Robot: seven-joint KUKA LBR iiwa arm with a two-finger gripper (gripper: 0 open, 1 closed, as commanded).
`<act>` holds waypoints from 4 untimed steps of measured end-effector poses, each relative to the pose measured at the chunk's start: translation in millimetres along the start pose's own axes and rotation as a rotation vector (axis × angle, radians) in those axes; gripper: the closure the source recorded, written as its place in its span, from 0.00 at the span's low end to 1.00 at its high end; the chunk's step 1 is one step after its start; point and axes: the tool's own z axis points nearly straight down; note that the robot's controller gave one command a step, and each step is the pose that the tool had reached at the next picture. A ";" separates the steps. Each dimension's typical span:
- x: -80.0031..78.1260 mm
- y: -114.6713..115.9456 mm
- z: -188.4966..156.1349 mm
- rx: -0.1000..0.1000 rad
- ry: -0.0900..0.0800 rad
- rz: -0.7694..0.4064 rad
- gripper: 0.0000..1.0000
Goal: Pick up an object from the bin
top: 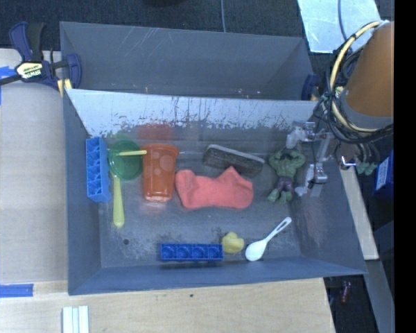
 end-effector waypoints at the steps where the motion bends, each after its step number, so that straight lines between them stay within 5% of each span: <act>1: -1.5 0.6 -4.8 0.001 -0.009 -0.003 0.00; 2: 22.0 3.1 55.6 0.002 -0.010 -0.164 0.00; 3: 68.7 0.6 86.5 0.005 -0.013 -0.412 0.00; 4: 72.8 4.1 105.7 0.004 -0.009 -0.630 0.00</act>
Offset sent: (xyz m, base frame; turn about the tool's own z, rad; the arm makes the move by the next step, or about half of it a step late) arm -0.0695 0.0087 -0.1750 -0.4770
